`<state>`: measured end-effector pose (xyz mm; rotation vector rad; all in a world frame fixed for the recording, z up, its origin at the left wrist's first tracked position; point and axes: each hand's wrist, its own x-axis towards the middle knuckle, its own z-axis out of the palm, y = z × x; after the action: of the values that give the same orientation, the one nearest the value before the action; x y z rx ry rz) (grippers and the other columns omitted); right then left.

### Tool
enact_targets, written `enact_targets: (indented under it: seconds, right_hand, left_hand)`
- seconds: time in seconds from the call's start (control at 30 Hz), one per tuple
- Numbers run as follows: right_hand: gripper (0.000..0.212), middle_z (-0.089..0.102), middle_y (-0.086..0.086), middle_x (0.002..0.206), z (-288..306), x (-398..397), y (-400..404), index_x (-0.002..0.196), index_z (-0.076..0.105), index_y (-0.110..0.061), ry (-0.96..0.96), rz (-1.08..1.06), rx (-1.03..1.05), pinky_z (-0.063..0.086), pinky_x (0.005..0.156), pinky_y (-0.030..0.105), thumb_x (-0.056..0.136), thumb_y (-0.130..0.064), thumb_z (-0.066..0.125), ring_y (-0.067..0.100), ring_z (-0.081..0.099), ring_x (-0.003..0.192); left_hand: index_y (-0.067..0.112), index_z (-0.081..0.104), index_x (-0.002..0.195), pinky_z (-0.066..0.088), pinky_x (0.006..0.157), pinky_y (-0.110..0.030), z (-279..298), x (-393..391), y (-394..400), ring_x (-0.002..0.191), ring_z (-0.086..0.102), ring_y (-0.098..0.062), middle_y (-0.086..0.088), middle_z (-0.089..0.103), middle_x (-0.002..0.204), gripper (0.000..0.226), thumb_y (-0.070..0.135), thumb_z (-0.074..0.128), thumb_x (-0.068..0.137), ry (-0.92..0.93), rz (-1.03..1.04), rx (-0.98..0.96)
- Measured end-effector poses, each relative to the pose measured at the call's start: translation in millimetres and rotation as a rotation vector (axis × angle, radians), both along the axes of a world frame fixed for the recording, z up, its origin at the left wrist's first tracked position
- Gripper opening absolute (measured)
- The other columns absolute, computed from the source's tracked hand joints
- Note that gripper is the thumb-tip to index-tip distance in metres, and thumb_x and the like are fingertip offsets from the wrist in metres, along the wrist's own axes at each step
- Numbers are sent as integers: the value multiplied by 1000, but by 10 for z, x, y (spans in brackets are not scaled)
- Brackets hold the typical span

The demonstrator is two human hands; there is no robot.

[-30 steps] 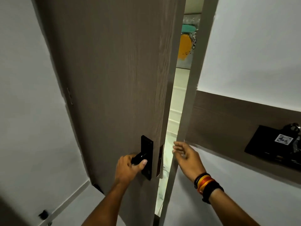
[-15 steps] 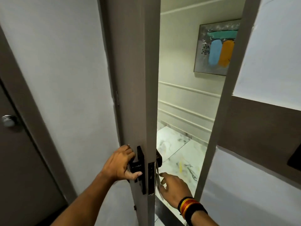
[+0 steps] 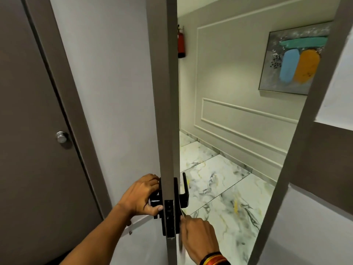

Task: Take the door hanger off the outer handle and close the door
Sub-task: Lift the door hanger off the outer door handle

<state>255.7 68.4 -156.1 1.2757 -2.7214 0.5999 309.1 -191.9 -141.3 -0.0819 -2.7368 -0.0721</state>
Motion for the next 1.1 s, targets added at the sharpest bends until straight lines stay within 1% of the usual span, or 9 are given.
enact_targets:
  seconds: [0.13, 0.23, 0.37, 0.47, 0.53, 0.63, 0.83, 0.97, 1.1]
  right_hand:
    - [37, 74, 1, 69, -162, -53, -117, 98, 77, -23, -32, -9, -27, 49, 50, 31, 98, -29, 40, 20, 71, 59]
    - [69, 56, -10, 39, -396, -204, -249, 65, 79, -27, 46, 15, -83, 33, 26, 18, 105, -29, 23, 7, 49, 26]
    - [29, 58, -3, 58, -332, -162, -317, 69, 61, -34, 262, 53, -211, 43, 46, 14, 94, -48, 60, 11, 64, 53]
    - [69, 54, 0, 46, -307, -125, -354, 54, 59, -20, 295, 75, -394, 45, 41, 22, 110, -38, 23, 14, 59, 41]
    - [67, 51, -6, 41, -295, -130, -358, 50, 58, -20, 310, 33, -398, 35, 35, 20, 108, -36, 27, 7, 47, 32]
    - [40, 57, -5, 50, -351, -301, -256, 60, 55, -23, 154, 93, -258, 38, 42, 21, 98, -35, 47, 8, 52, 40]
    - [37, 74, 7, 93, -33, -757, -409, 103, 66, -16, -187, -5, -118, 58, 76, 34, 107, -34, 34, 24, 72, 85]
    - [55, 72, 12, 96, 164, -1000, -762, 155, 33, -30, -238, 6, -53, 54, 70, 34, 103, -13, 37, 28, 68, 79]
    - [54, 72, 12, 87, 353, -1255, -766, 156, 34, -30, -206, -72, -76, 49, 67, 35, 103, -22, 40, 32, 63, 74]
  left_hand:
    - [21, 71, 94, 53, 83, -35, 13, 69, -51, 93, 55, -14, 0, 68, 98, 93, 93, 15, 82, 35, -31, 35]
    - [21, 69, 92, 52, 82, -35, 11, 79, -67, 90, 53, -14, -1, 67, 95, 91, 93, 14, 83, 73, -64, 47]
    - [21, 65, 88, 51, 80, -37, 8, 64, -97, 87, 51, -15, -1, 63, 90, 85, 92, 16, 84, 110, -110, 97]
    - [23, 64, 91, 51, 79, -35, -5, 28, -109, 87, 50, -13, -1, 64, 90, 83, 91, 17, 86, 152, -149, 117]
    - [25, 62, 94, 50, 80, -32, -21, 9, -130, 89, 44, -7, 1, 64, 92, 79, 90, 18, 87, 168, -176, 128]
    - [26, 64, 98, 51, 83, -34, -44, -7, -185, 91, 46, -7, 2, 65, 96, 81, 91, 17, 86, 136, -181, 110]
    - [19, 69, 93, 49, 87, -41, -115, -52, -250, 90, 55, -20, -2, 65, 93, 89, 92, 20, 82, 46, -135, 54]
    - [16, 73, 100, 45, 94, -40, -156, -88, -288, 99, 58, -23, -4, 70, 101, 94, 94, 24, 80, -59, -84, 3]
    - [16, 72, 103, 43, 99, -37, -178, -169, -276, 102, 56, -20, -2, 69, 104, 103, 98, 16, 76, -131, -50, -47]
